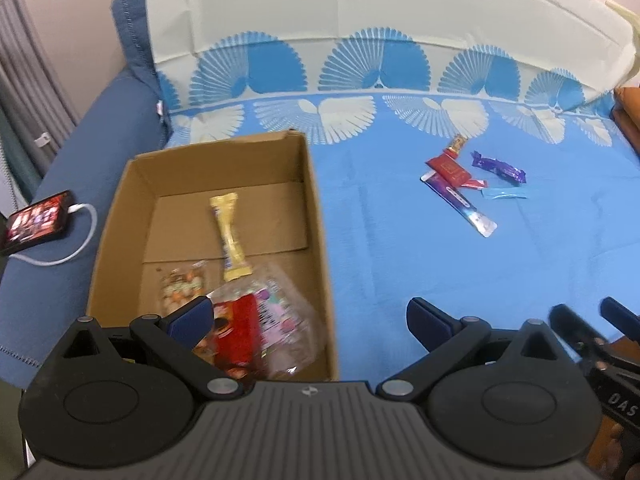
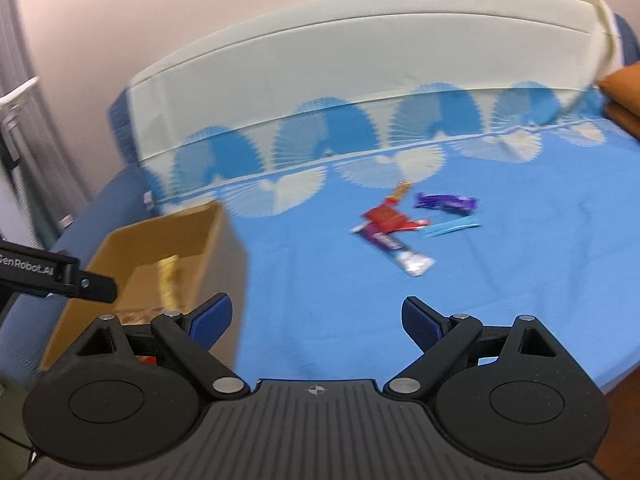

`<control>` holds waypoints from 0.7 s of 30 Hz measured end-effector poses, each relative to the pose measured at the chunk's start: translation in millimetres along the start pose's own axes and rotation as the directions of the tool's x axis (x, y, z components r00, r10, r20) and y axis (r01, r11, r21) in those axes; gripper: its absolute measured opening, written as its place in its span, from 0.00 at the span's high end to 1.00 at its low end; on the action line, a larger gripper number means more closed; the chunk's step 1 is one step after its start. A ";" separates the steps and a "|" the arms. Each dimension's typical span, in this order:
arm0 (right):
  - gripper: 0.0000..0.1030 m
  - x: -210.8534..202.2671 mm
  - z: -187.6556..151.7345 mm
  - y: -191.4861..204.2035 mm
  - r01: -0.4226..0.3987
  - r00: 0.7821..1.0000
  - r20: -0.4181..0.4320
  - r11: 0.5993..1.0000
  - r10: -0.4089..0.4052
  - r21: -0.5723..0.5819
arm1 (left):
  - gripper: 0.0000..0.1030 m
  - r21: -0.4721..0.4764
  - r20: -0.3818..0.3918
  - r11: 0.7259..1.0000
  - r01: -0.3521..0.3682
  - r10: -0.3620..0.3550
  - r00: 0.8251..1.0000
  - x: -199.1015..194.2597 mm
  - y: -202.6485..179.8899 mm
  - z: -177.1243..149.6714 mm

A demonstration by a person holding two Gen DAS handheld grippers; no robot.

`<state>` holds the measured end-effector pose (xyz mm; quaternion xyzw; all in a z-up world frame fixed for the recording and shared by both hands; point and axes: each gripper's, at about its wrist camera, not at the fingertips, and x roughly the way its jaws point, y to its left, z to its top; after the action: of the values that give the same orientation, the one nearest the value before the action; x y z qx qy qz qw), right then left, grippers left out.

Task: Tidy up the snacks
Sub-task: 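Grasp the pink tube bar with the left tool while the right tool grasps the purple chocolate bar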

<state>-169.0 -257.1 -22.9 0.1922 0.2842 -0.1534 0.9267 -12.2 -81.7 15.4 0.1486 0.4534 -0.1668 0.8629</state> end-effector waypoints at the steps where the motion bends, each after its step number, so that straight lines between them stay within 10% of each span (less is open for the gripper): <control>1: 0.10 4.0 2.4 -9.2 0.017 1.000 0.003 1.000 -0.017 0.012 | 0.00 0.004 -0.005 1.000 -0.003 0.003 1.000 5.7 -5.5 5.6; 13: 0.09 100.0 46.2 -118.4 0.141 0.990 0.010 0.989 -0.142 0.048 | 0.00 -0.021 -0.171 0.999 0.039 -0.042 0.984 140.4 -108.8 90.6; 21: 0.08 220.8 91.4 -166.1 0.163 0.986 -0.009 0.980 -0.165 -0.116 | 0.00 -0.076 -0.392 0.984 0.163 -0.180 0.902 275.2 -193.4 123.3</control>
<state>-16.9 -482.3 -127.0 0.1160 0.3160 -0.2110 0.9177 143.1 -348.2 -166.7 0.1211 0.6334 -0.1991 0.7379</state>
